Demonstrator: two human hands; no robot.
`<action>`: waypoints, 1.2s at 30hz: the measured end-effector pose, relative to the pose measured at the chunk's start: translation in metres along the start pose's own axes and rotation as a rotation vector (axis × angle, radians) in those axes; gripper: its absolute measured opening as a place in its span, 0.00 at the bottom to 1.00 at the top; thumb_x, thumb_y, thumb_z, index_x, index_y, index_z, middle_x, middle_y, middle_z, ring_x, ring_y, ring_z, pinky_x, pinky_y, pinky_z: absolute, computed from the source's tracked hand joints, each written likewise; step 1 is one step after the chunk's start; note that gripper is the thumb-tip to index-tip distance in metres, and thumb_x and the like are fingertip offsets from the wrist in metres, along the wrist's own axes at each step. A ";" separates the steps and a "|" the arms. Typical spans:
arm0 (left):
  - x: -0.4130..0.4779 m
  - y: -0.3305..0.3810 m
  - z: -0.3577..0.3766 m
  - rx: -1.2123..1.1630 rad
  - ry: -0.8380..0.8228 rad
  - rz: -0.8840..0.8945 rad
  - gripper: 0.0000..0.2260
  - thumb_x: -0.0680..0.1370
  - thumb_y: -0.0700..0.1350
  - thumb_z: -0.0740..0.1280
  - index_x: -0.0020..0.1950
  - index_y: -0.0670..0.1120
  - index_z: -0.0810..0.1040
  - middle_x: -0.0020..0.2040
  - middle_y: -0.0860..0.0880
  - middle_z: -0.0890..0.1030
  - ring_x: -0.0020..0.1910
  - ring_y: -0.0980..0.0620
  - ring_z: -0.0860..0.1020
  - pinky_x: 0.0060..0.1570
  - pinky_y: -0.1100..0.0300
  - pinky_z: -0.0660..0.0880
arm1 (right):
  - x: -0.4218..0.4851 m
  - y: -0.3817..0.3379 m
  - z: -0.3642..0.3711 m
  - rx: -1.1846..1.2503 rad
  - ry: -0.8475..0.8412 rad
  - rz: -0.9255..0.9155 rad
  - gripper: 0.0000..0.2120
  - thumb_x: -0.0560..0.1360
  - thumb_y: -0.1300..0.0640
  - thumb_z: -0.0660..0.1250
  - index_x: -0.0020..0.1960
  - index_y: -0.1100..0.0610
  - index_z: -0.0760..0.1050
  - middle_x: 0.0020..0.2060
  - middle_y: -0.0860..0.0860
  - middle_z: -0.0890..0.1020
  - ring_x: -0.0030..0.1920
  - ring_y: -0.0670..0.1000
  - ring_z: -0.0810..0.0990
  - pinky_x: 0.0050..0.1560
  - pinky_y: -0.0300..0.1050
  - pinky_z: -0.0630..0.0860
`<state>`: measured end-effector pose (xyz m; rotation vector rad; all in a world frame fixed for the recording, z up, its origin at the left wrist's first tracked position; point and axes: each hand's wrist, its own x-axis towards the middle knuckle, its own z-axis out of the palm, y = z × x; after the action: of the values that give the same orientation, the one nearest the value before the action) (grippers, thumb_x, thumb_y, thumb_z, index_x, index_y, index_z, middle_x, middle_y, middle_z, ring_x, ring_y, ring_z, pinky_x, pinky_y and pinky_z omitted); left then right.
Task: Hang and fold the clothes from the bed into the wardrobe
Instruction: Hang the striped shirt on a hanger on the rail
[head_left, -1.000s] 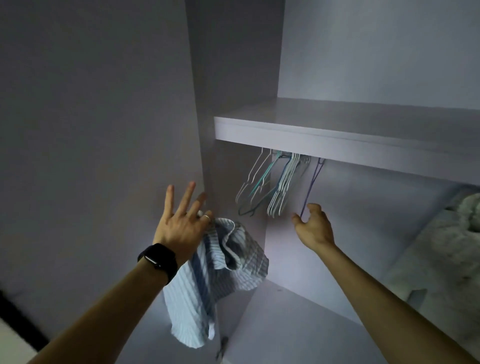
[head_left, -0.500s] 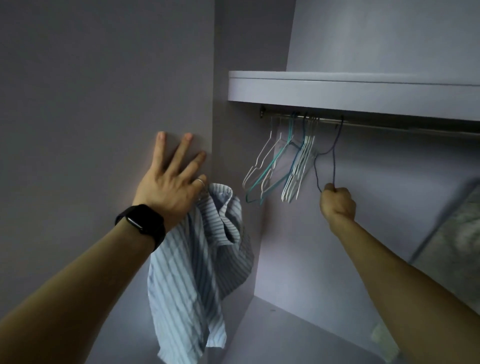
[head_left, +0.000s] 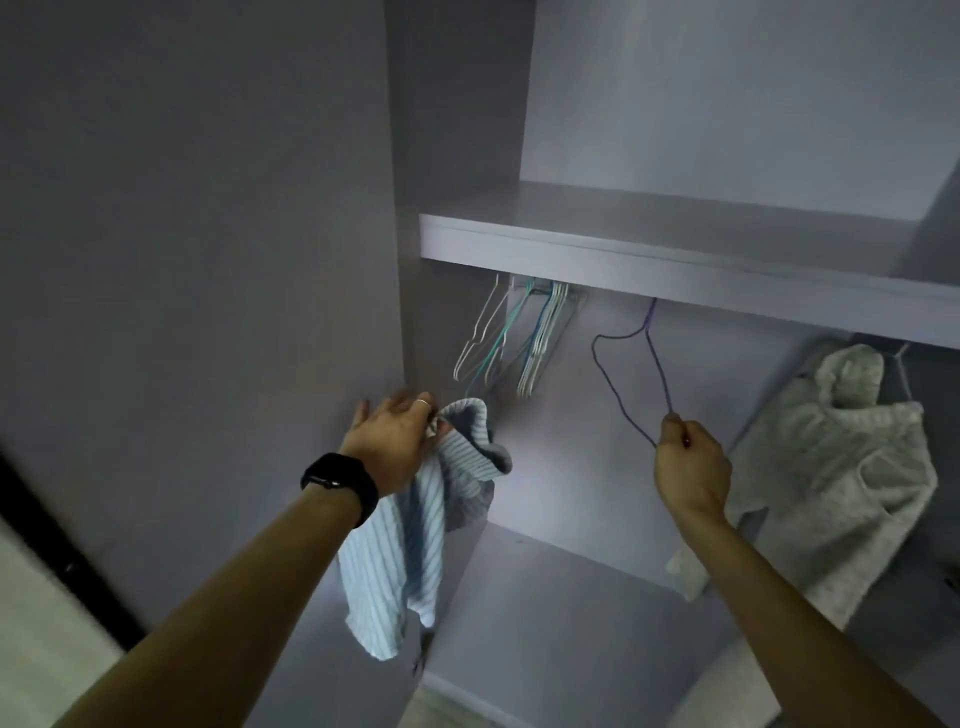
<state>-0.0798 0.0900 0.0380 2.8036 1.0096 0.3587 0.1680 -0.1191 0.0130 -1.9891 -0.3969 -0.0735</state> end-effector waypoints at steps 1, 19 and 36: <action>-0.010 0.012 -0.002 -0.168 -0.027 0.002 0.13 0.84 0.57 0.55 0.59 0.49 0.70 0.61 0.43 0.79 0.66 0.40 0.73 0.59 0.47 0.68 | -0.023 0.006 -0.016 0.037 -0.004 0.019 0.22 0.84 0.51 0.57 0.33 0.56 0.67 0.30 0.52 0.74 0.35 0.57 0.73 0.38 0.49 0.65; -0.172 0.102 0.104 -0.324 -0.255 0.450 0.12 0.85 0.45 0.57 0.64 0.45 0.76 0.57 0.45 0.81 0.53 0.44 0.79 0.55 0.47 0.75 | -0.262 0.120 -0.151 0.477 -0.466 0.397 0.21 0.75 0.44 0.66 0.27 0.50 0.67 0.25 0.50 0.66 0.26 0.47 0.63 0.30 0.41 0.65; -0.216 0.136 0.098 -0.059 -0.058 0.757 0.24 0.78 0.39 0.71 0.73 0.50 0.73 0.51 0.49 0.84 0.46 0.46 0.80 0.48 0.51 0.77 | -0.166 0.098 -0.151 0.751 -0.642 0.774 0.14 0.82 0.48 0.64 0.52 0.58 0.81 0.26 0.46 0.64 0.20 0.42 0.58 0.18 0.34 0.55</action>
<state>-0.1317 -0.1573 -0.0650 3.0026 -0.1148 0.3638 0.0607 -0.3319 -0.0430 -1.2518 -0.0052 1.0648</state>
